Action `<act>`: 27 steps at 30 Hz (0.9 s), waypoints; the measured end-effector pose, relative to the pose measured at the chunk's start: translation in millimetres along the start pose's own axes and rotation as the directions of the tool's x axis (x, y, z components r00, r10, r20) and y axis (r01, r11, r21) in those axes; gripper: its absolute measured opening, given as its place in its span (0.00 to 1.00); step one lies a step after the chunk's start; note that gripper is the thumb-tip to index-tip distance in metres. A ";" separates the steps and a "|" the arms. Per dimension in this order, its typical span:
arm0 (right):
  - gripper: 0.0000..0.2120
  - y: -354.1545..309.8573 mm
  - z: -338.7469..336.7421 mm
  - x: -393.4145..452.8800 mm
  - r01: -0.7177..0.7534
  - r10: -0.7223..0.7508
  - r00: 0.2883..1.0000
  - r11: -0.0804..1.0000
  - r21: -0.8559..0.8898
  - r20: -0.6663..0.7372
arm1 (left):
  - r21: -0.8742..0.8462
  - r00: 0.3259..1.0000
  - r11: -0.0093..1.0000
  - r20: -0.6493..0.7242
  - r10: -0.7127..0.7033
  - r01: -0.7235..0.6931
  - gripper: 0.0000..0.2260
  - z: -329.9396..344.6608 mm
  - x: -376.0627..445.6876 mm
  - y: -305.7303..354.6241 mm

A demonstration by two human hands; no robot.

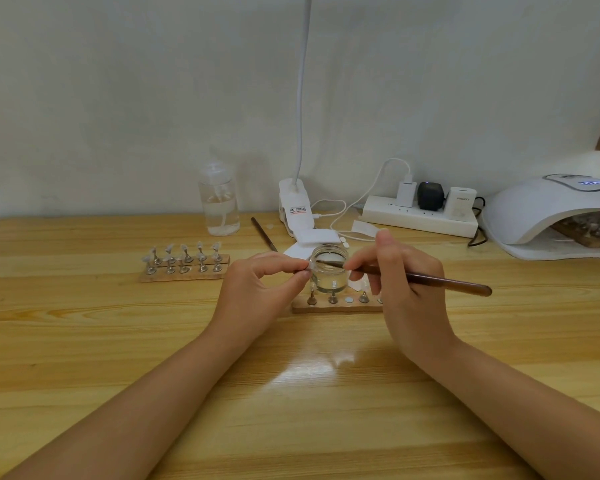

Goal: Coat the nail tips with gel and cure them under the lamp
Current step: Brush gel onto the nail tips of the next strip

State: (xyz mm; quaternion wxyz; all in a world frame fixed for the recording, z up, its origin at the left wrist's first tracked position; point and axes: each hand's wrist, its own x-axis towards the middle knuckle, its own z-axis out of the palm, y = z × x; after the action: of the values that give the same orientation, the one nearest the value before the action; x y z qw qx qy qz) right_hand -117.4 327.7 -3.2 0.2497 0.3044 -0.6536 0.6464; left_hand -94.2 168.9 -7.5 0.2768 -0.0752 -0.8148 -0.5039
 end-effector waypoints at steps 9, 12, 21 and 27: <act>0.17 -0.8 4.5 -1.8 -0.017 0.020 0.999 0.996 -0.082 0.033 | 0.007 1.000 1.000 0.001 -0.008 0.008 0.08 0.3 -0.4 0.5; 0.19 -2.6 3.9 -2.6 -0.024 0.025 0.999 0.998 -0.049 0.026 | 0.012 1.000 1.000 -0.002 -0.012 0.012 0.09 0.5 0.0 0.4; 0.21 -2.4 1.5 -2.1 -0.095 0.097 0.995 0.994 0.053 -0.020 | -0.021 0.998 0.998 -0.007 -0.064 0.064 0.06 -0.1 -0.4 2.5; 0.17 -1.9 4.2 -2.1 -0.039 0.042 0.999 0.996 -0.080 0.025 | -0.033 0.997 0.997 -0.010 -0.072 0.071 0.07 -0.2 0.1 1.8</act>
State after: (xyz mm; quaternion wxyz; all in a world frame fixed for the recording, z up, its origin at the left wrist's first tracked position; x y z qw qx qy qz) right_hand -114.3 323.7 -3.6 0.2397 0.2895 -0.6881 0.6207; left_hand -93.5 169.6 -5.9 0.2617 -0.0478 -0.8071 -0.5271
